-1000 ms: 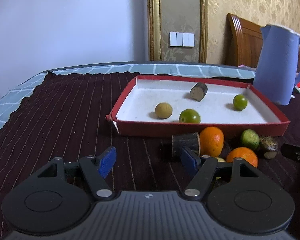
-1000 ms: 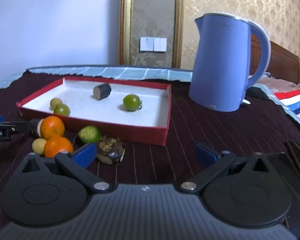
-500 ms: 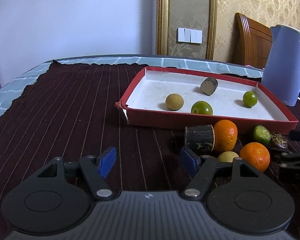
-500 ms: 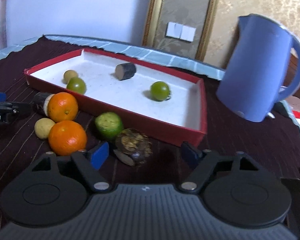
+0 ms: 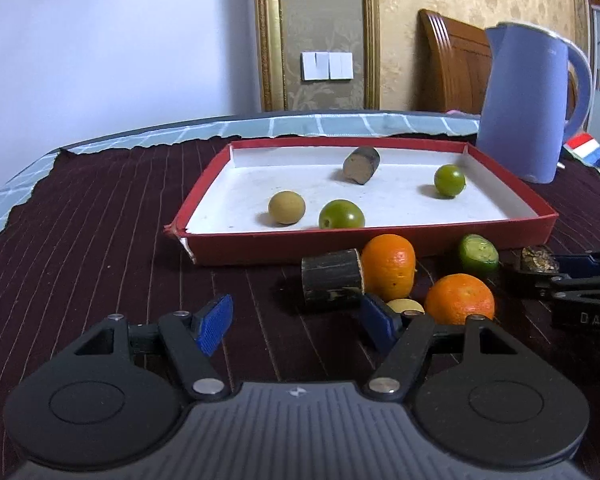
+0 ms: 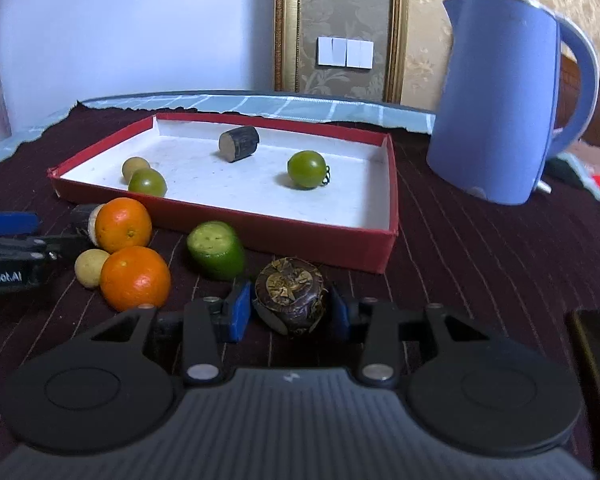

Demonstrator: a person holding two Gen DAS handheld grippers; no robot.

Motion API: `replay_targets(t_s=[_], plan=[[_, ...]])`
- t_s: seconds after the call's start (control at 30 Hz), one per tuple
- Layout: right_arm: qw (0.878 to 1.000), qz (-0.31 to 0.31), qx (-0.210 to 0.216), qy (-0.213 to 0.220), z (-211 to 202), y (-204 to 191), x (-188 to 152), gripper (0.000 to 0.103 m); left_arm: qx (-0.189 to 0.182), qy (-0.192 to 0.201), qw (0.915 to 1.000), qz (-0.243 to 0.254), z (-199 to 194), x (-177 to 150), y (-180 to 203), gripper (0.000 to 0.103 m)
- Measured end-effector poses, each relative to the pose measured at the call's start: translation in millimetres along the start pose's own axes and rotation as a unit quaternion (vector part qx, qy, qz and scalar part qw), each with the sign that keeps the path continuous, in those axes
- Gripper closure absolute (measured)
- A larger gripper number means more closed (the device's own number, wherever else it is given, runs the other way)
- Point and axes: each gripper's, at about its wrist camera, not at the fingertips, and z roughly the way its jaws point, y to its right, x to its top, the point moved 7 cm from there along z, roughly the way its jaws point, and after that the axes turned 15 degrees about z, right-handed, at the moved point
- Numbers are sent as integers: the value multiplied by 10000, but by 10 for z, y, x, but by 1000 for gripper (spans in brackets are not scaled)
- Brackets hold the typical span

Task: Organize fruits
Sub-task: 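Move the right gripper to the brown round fruit and grasp it, then grasp the dark block-shaped fruit with the left gripper while the right holds the brown fruit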

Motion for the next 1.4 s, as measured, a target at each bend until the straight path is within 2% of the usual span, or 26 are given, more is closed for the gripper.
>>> replay_targets(t_s=[0.17, 0.3, 0.37, 0.47, 0.5, 0.6, 0.7, 0.83, 0.93, 1.1, 1.17, 1.27, 1.3, 1.33, 1.4], plan=[[10000, 46, 40, 30, -7, 17, -1, 64, 25, -130, 9999, 59, 130, 74, 3, 32], [9999, 132, 100, 36, -17, 40, -2, 64, -45, -234, 9995, -218, 184, 41, -69, 30], [9998, 153, 117, 34, -19, 46, -3, 64, 125, -321, 9987, -379, 182, -12, -134, 30], [9998, 172, 130, 41, -33, 54, -16, 64, 648, -339, 9965, -393, 100, -90, -260, 31], [9997, 177, 134, 43, -34, 57, -18, 64, 667, -305, 9966, -383, 73, -95, -289, 31], [9997, 199, 148, 45, -35, 57, -17, 64, 404, -175, 9982, -412, 15, -50, -287, 31], [9997, 211, 153, 43, -36, 63, -13, 64, 138, -99, 9997, -201, 0, 13, -152, 31], [9995, 252, 180, 34, -37, 77, -8, 64, 181, -145, 9997, 4, 65, 45, -23, 31], [9995, 256, 182, 36, -37, 81, -6, 64, 272, -214, 9994, -40, 177, 88, -35, 31], [9995, 253, 179, 34, -36, 79, -7, 64, 181, -272, 9993, -200, 309, 136, -80, 32], [9995, 246, 175, 37, -38, 81, -6, 64, 175, -254, 9994, -182, 303, 135, -68, 35], [9996, 215, 152, 43, -41, 71, -10, 64, 37, -261, 9993, -280, 295, 131, -40, 48], [9997, 191, 134, 46, -42, 65, -12, 64, -61, -258, 9991, -318, 296, 138, -20, 63], [9998, 163, 111, 51, -43, 58, -16, 64, -149, -263, 9990, -341, 298, 149, 2, 66], [9999, 103, 51, 68, -49, 39, -24, 64, -71, -264, 9991, -334, 279, 150, 25, 66]])
